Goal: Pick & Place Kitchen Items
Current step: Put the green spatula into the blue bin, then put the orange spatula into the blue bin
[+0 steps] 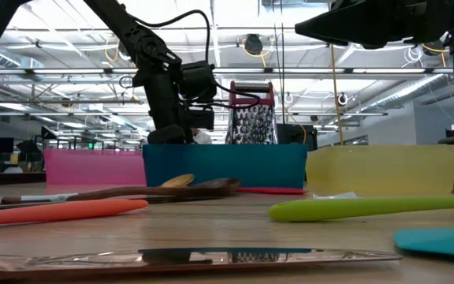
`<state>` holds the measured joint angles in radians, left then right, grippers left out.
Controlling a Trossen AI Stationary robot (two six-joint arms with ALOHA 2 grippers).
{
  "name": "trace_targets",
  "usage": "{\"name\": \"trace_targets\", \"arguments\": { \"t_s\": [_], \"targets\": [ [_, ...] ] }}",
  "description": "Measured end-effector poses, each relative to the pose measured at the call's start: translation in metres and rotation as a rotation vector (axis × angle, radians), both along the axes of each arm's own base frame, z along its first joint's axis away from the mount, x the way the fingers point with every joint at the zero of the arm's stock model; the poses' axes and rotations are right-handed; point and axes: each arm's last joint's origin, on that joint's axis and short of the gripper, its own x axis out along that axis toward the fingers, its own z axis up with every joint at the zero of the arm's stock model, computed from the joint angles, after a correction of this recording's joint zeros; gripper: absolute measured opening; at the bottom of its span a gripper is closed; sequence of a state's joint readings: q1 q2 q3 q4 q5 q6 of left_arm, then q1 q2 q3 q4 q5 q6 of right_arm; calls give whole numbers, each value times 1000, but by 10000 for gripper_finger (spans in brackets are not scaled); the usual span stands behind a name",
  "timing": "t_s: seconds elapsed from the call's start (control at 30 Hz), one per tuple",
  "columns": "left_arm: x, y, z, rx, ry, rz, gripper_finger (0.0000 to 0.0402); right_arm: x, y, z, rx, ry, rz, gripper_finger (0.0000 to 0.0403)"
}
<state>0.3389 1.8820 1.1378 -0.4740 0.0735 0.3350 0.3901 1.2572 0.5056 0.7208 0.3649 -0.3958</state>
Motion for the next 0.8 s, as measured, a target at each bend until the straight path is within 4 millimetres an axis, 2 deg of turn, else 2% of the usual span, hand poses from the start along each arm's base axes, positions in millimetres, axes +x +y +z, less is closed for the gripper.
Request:
{"name": "trace_targets", "arguments": {
  "t_s": [0.13,0.27,0.57,0.8],
  "targets": [
    [1,-1,1,3,-6,-6,159,0,0,-1,55,13,-8,160],
    [1,-6,11,36,-26,-18,178,0,-1,-5,99,48,-20,160],
    [-5,-19,52,152,-116,14,161,1,-8,-11,187,109,-64,160],
    [-11,-42,84,93,-226,9,140,1,-12,-14,221,142,-95,160]
  ]
}}
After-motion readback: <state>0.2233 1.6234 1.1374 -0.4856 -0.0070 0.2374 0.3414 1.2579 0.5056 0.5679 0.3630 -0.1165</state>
